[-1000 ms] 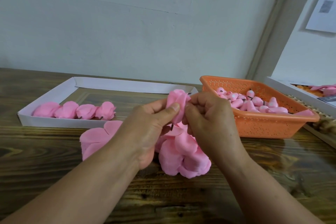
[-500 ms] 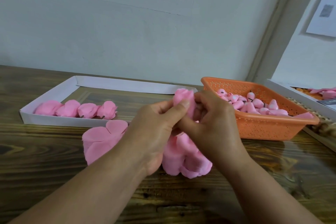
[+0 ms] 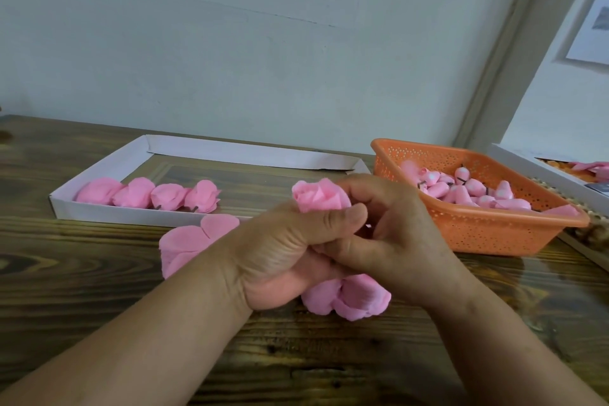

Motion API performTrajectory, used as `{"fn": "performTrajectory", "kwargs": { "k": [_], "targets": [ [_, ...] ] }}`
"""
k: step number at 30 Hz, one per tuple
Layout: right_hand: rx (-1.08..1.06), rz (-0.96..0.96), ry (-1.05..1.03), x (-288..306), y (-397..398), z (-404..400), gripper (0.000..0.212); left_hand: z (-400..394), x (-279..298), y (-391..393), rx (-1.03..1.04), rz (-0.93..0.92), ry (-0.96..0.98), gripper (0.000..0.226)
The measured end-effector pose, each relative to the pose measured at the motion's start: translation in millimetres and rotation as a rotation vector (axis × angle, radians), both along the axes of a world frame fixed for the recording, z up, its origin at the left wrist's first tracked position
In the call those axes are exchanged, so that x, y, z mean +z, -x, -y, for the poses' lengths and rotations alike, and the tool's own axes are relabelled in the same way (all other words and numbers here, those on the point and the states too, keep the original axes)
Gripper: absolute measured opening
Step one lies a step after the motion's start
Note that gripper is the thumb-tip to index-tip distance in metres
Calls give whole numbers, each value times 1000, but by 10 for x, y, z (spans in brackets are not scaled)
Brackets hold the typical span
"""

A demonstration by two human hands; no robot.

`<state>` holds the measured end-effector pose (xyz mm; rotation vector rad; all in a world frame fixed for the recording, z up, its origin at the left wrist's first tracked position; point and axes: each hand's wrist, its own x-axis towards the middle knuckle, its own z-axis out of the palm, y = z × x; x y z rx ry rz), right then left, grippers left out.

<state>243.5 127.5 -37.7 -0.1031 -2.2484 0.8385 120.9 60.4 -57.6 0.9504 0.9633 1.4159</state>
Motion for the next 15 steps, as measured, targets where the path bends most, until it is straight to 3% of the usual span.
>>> {"fn": "performTrajectory", "kwargs": {
  "k": [3,7,11,15],
  "targets": [
    [10,-52,142,-9,26,24,30,4,52,-18,16,110,-22,40],
    [-126,-227,255,-109,115,78,35,-34,56,26,127,106,-58,23],
    [-291,-319,-57,-223,203,149,14,-28,84,-19,189,80,-85,20],
    [-361,-351,-278,-238,230,160,14,-33,105,-59,197,115,-116,24]
  ]
}}
